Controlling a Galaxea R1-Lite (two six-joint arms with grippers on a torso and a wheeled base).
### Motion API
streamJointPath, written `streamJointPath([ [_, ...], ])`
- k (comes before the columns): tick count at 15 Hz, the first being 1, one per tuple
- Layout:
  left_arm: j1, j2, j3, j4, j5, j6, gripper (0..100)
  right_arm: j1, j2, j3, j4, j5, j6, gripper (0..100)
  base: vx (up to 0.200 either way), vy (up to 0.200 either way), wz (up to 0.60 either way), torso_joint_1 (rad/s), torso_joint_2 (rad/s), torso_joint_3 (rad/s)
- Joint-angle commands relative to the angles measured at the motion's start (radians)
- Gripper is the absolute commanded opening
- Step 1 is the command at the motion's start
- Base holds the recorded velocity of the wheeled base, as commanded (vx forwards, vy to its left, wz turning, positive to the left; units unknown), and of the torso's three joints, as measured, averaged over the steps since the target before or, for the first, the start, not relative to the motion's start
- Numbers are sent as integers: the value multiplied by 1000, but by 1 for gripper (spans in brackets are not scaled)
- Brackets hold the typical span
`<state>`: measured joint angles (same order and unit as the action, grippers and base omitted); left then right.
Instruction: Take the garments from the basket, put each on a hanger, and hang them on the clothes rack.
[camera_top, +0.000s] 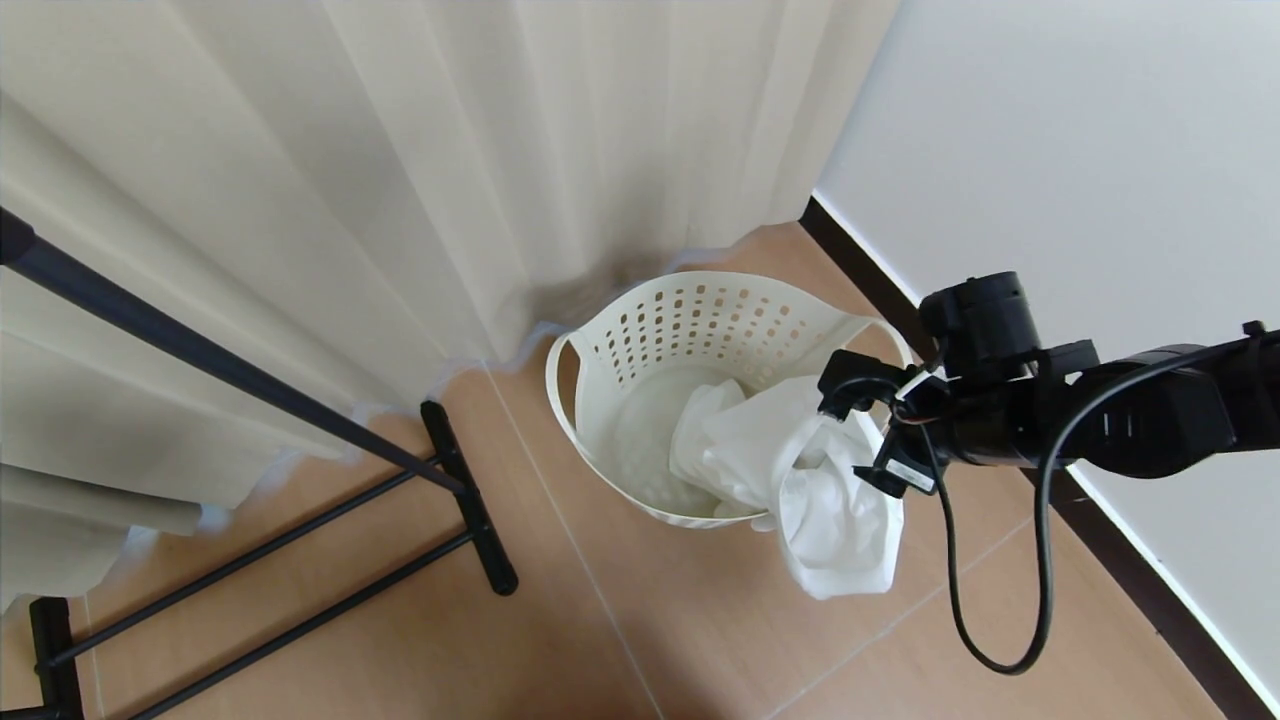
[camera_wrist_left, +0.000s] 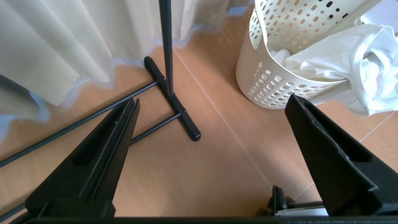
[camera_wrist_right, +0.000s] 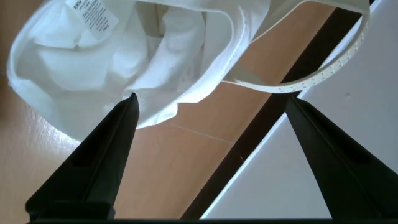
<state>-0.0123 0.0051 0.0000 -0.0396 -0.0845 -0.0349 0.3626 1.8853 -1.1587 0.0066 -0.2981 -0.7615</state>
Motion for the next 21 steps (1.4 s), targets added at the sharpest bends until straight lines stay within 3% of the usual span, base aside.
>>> streamJointPath([
  [1,0,-1,0,0,0,0,100,-1,83,-61,0,-3,1,100,0,0,0,0,0,0],
  [10,0,-1,0,0,0,0,100,-39,213,-253,-2,-46,7,100,0,0,0,0,0,0],
  [11,0,-1,0,0,0,0,100,-39,218,-257,-5,-44,8,0,0,0,0,0,0,0],
  [17,0,-1,0,0,0,0,100,-33,199,-225,-60,-39,57,0,0,0,0,0,0,0],
  [19,0,-1,0,0,0,0,100,-7,141,-184,-60,-39,119,0,0,0,0,0,0,0],
  [21,0,-1,0,0,-1,0,100,56,26,-91,-60,-44,263,0,0,0,0,0,0,0],
])
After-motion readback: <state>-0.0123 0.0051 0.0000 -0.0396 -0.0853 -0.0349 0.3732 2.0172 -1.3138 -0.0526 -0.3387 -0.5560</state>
